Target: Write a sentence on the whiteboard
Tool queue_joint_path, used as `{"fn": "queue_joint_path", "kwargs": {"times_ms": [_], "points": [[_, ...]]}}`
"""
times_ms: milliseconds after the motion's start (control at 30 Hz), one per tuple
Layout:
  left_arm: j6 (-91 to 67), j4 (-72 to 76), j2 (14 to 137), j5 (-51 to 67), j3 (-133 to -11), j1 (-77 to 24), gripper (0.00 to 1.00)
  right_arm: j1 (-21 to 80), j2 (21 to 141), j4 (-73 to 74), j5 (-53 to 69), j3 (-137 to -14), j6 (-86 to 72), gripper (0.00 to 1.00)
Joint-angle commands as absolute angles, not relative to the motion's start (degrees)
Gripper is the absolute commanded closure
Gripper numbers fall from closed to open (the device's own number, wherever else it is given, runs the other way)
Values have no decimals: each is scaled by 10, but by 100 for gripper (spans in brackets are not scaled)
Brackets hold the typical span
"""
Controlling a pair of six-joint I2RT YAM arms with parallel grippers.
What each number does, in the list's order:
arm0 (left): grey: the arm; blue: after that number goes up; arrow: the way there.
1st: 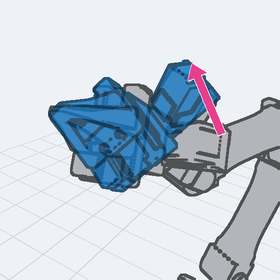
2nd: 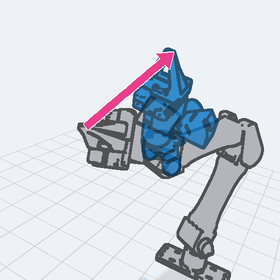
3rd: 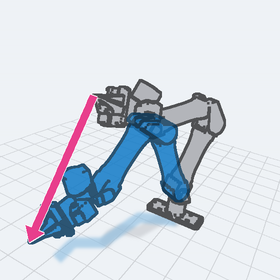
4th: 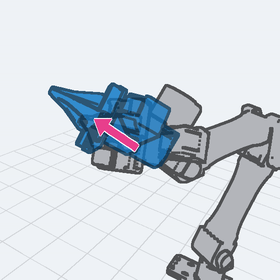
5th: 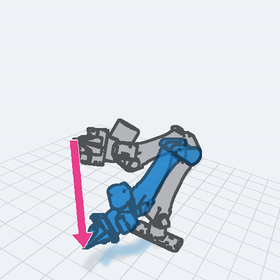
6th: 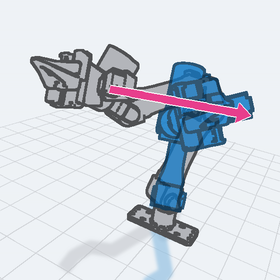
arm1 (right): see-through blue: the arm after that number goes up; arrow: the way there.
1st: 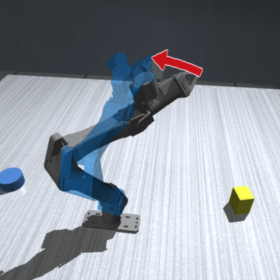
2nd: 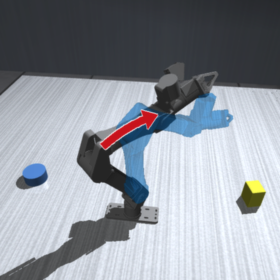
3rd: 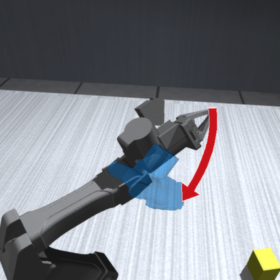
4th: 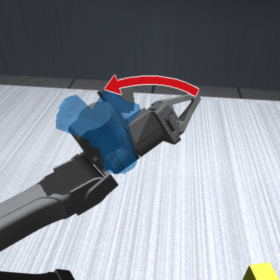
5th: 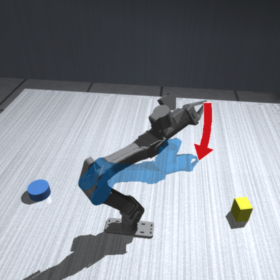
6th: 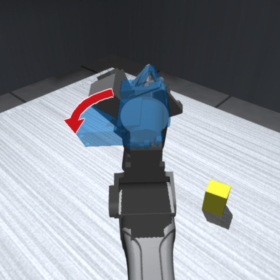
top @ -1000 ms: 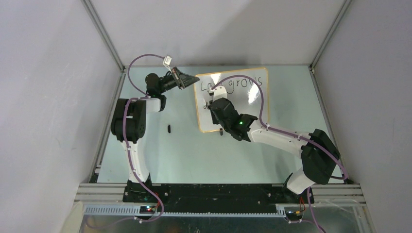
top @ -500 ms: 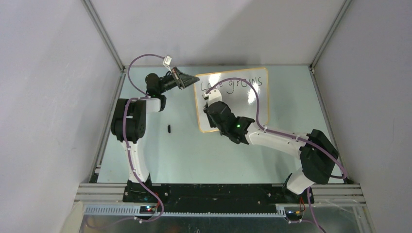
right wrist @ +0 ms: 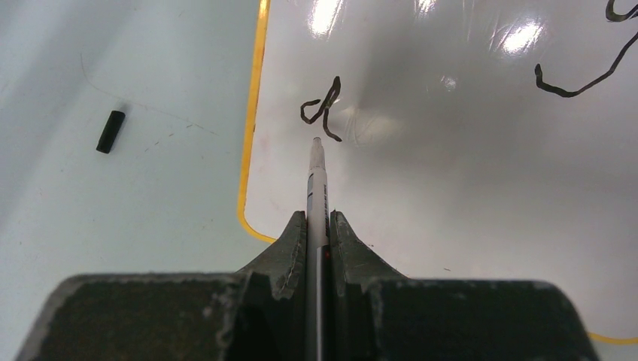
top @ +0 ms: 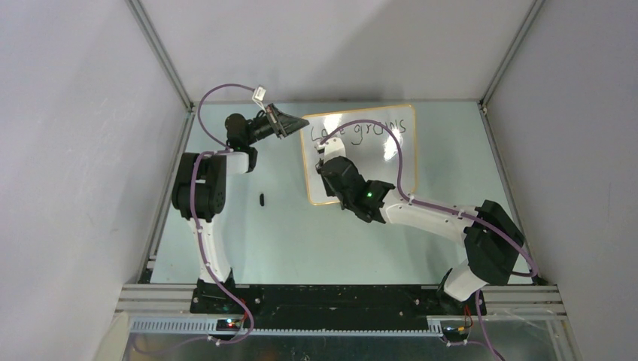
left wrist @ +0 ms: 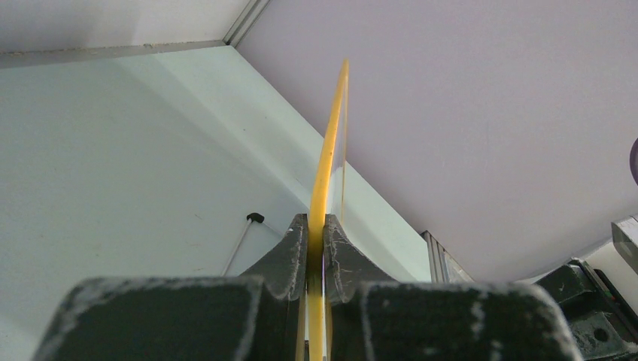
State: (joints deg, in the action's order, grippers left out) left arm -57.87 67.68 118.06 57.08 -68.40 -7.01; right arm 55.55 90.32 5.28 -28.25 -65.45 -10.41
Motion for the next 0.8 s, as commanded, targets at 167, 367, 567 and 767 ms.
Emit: {"fn": "queue_joint_path", "kwargs": {"times_ms": [167, 367, 567, 767], "points": [[-563, 683, 1153, 579, -680, -81, 100, 551, 894, 38, -297, -670, -114, 100], [-563, 684, 1153, 579, -679, -81, 100, 545, 891, 44, -289, -670, -123, 100], [-563, 684, 1152, 579, -678, -81, 100, 543, 892, 41, -287, -670, -122, 100], [-563, 684, 1152, 579, -679, -81, 100, 534, 894, 39, -278, -670, -130, 100]]}}
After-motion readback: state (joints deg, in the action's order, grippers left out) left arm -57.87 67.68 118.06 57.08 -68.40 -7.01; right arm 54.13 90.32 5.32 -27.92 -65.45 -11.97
